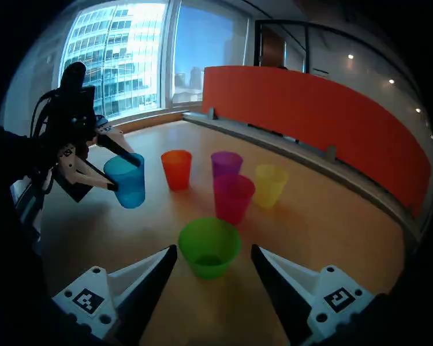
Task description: Pour water
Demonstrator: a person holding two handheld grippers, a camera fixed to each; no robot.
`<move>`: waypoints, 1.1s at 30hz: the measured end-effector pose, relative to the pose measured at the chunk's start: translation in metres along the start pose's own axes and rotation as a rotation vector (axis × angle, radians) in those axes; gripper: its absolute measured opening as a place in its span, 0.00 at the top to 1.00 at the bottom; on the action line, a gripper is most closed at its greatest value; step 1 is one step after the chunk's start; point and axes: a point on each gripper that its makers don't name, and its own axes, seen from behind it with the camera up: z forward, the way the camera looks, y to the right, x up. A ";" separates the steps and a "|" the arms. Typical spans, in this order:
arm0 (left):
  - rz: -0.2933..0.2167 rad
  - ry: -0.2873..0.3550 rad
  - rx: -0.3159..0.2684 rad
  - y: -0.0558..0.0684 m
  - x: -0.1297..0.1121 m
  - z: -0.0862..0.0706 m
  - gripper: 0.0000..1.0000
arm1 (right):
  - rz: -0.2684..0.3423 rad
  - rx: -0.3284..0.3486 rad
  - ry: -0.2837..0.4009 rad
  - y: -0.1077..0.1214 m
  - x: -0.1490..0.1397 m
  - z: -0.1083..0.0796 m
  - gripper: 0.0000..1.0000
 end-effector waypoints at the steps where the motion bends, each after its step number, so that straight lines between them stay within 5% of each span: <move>1: -0.001 0.008 0.004 -0.002 0.003 -0.001 0.13 | 0.000 0.001 -0.002 0.000 -0.001 0.001 0.01; 23: -0.036 0.196 0.086 -0.031 0.054 -0.025 0.13 | 0.001 0.008 -0.040 -0.003 -0.016 0.029 0.01; 33: -0.041 0.228 0.106 -0.037 0.064 -0.034 0.13 | -0.001 0.015 -0.046 -0.005 -0.018 0.044 0.01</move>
